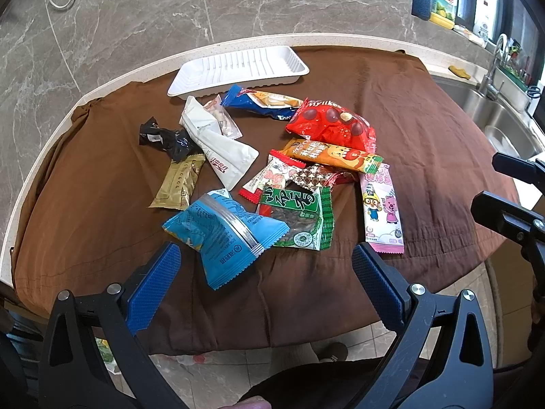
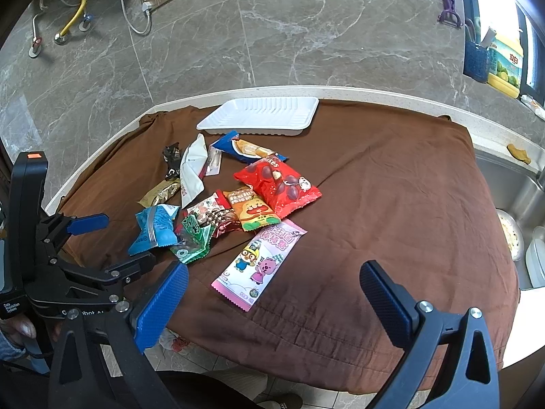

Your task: Organize snacks

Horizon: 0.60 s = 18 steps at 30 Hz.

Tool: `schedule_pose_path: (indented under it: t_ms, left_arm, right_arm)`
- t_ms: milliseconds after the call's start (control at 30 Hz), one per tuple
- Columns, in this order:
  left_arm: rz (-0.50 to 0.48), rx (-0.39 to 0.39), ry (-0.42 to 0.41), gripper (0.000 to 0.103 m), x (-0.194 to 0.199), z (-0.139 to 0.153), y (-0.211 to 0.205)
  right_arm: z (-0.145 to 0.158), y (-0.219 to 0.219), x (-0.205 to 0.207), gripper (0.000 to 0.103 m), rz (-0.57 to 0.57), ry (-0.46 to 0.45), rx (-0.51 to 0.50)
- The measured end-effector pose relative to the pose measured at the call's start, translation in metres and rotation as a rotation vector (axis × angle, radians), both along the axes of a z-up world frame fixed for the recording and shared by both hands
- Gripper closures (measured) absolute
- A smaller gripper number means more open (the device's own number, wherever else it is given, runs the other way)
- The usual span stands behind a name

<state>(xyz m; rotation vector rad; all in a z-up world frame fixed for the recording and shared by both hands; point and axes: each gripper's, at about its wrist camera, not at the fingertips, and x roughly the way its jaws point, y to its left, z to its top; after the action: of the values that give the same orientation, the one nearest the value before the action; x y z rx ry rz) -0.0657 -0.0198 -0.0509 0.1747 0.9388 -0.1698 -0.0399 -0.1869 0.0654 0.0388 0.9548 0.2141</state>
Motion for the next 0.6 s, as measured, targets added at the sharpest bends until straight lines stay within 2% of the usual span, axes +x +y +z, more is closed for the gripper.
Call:
schedule_pose_path:
  t_ms: [600]
  left_arm:
    - [0.006, 0.007, -0.003, 0.001, -0.0041, 0.0020, 0.0078]
  right_arm:
    - [-0.0007, 0.0105, 0.0011, 0.000, 0.016, 0.010, 0.002]
